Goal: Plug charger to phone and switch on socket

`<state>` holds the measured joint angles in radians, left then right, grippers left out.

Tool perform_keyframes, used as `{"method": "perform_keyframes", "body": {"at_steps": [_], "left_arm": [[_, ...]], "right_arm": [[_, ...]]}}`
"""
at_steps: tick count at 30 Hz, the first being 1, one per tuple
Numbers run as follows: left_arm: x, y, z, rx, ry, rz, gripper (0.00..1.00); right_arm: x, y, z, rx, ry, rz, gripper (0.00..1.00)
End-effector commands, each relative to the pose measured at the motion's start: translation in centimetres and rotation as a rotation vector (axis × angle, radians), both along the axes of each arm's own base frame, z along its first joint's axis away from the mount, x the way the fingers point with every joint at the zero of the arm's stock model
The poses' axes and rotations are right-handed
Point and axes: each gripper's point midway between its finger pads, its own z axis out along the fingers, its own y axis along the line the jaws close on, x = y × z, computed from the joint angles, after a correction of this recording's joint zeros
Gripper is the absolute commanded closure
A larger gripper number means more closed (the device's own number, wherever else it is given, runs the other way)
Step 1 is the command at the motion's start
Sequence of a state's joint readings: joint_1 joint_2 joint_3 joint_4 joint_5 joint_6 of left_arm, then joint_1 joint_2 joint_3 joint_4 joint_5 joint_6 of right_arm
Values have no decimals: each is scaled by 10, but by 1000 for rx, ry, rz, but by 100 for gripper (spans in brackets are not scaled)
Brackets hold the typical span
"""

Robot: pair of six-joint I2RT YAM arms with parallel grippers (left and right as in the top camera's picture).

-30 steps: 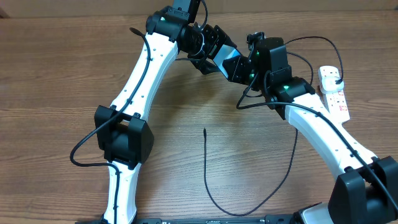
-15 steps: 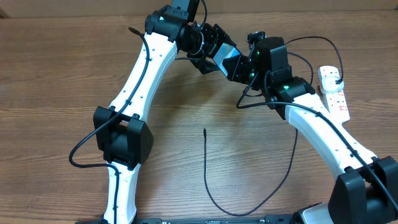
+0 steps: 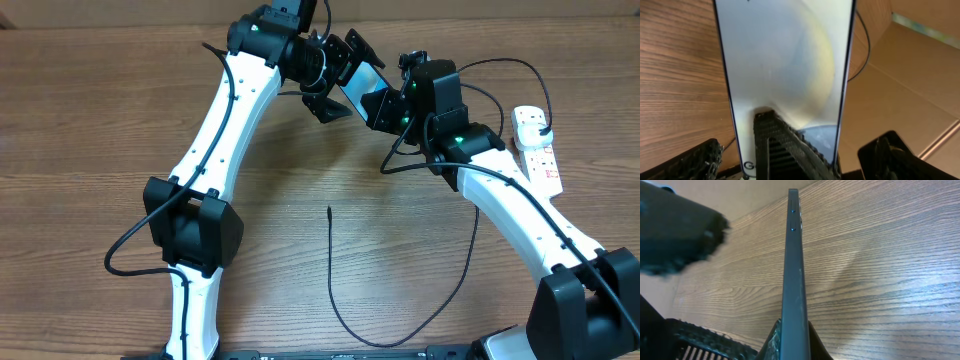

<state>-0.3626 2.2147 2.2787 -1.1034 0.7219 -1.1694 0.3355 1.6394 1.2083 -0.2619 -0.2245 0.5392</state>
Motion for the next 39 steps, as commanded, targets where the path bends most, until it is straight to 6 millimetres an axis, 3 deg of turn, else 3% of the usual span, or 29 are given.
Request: {"method": "perform_keyframes", "body": {"at_steps": [1,8,17,21,28,39], "left_arm": [[-1,18,54,-36,-156,-14,0],[-4,45,97,-16,-294,21,0],[-9,66,129,1,-376,76,0],[-8,69,129,1,-376,81,0],[1,81,127,24,-355,154,0],[16,102,119,71,-263,362,0]], "right_arm": [[9,-7,13,31,-24,-47,96],[18,-13,25,252,66,-188,96],[19,9,61,773,330,-309,96],[13,25,83,967,460,-279,96],[9,37,125,1140,492,-173,96],[-2,46,145,1251,612,-116,96]]}}
